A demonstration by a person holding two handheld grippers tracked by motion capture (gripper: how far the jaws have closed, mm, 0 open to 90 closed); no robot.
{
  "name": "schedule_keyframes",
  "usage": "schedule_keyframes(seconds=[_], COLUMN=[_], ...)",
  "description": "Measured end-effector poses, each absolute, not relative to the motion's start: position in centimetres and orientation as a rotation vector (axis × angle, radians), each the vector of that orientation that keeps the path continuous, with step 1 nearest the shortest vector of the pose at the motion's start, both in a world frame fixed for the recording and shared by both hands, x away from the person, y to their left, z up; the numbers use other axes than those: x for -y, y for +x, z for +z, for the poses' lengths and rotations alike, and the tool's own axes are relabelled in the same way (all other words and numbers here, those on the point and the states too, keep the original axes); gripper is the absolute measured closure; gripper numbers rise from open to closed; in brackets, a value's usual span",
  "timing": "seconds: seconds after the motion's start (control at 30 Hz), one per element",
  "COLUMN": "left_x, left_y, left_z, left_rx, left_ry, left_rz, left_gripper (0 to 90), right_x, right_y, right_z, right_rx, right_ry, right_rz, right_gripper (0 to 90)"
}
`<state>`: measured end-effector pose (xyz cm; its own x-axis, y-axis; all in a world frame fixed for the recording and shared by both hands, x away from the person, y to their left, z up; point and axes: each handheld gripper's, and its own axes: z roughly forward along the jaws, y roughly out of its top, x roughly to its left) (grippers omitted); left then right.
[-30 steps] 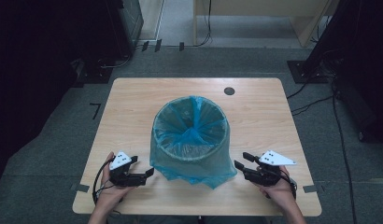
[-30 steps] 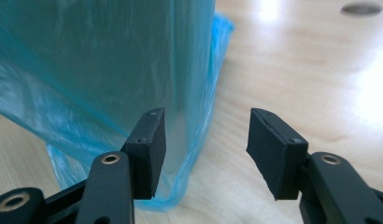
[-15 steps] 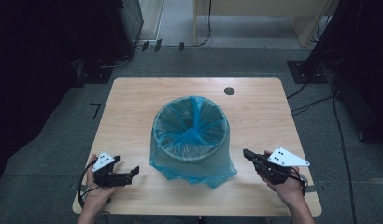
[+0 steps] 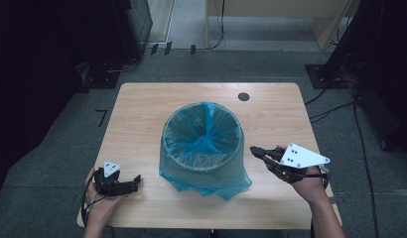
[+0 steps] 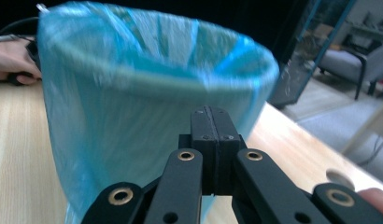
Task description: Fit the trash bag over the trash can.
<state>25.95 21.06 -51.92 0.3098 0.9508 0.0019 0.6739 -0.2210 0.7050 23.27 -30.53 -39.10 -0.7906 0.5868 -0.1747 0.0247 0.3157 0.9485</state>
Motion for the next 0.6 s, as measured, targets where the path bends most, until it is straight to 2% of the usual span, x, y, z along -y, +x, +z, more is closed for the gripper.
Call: schedule_keyframes(seconds=[0.6], left_x=[-21.0], left_y=[26.1], left_z=[-51.9], left_rx=[-1.437], left_ry=[1.975], left_rz=[0.596], left_gripper=[0.0], right_x=[23.7], right_y=[26.7], right_z=[-32.3], right_rx=[-2.304], right_ry=[-0.068], right_rz=[1.365], right_gripper=[90.0])
